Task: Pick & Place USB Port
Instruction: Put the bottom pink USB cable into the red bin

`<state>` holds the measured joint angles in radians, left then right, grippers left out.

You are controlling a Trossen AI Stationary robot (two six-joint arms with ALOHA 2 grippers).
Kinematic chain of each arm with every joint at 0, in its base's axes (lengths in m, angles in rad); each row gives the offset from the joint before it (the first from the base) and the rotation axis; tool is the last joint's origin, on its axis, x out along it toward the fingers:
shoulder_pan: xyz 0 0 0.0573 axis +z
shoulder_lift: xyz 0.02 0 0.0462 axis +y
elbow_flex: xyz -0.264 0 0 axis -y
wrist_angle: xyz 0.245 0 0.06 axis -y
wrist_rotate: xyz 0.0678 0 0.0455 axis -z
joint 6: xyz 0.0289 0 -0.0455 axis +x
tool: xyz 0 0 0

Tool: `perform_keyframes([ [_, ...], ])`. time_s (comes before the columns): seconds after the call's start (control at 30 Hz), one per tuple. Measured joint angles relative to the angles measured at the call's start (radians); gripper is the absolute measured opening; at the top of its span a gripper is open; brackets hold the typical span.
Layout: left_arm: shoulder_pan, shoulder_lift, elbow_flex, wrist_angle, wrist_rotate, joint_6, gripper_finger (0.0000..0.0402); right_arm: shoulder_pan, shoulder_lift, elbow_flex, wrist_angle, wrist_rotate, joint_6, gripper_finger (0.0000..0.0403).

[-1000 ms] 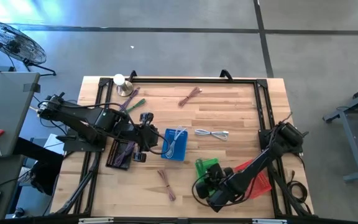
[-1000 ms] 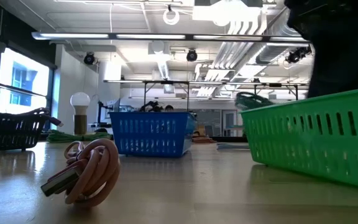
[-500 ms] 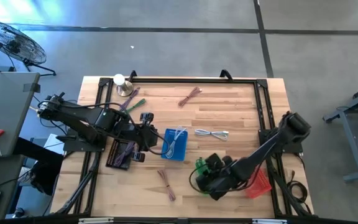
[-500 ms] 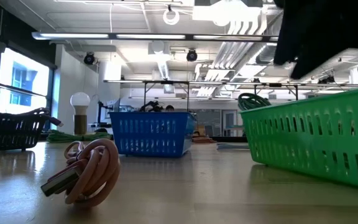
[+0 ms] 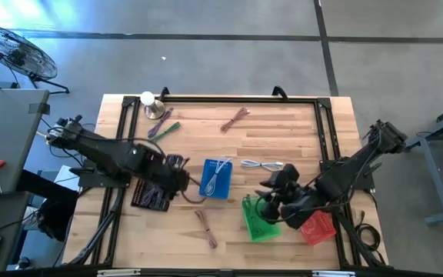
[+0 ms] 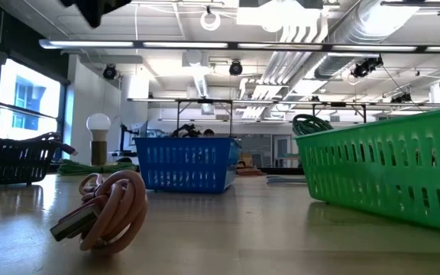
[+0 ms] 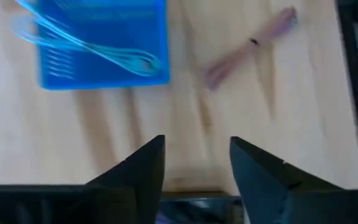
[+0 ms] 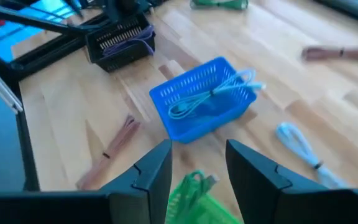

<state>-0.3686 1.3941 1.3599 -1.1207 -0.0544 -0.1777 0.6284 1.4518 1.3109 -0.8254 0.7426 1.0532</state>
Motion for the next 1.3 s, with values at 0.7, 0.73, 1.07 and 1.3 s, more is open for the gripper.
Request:
perform_keyframes([
  [0.7,-0.252,0.212,-0.132,0.526,-0.282,0.466,0.0238,-0.041,-0.068,0.000,-0.130,-0.135,-0.295,0.0142],
  [0.73,-0.250,0.222,-0.132,0.527,-0.260,0.470,0.0234,-0.041,-0.068,0.000,-0.128,-0.146,-0.295,0.0142],
  [1.07,-0.184,0.347,-0.096,0.532,-0.138,0.488,0.0196,-0.002,-0.067,0.000,-0.074,-0.198,-0.263,0.0142],
  [1.3,-0.166,0.400,-0.089,0.555,-0.081,0.487,0.0193,0.037,-0.066,0.000,-0.063,-0.193,-0.218,0.0142],
])
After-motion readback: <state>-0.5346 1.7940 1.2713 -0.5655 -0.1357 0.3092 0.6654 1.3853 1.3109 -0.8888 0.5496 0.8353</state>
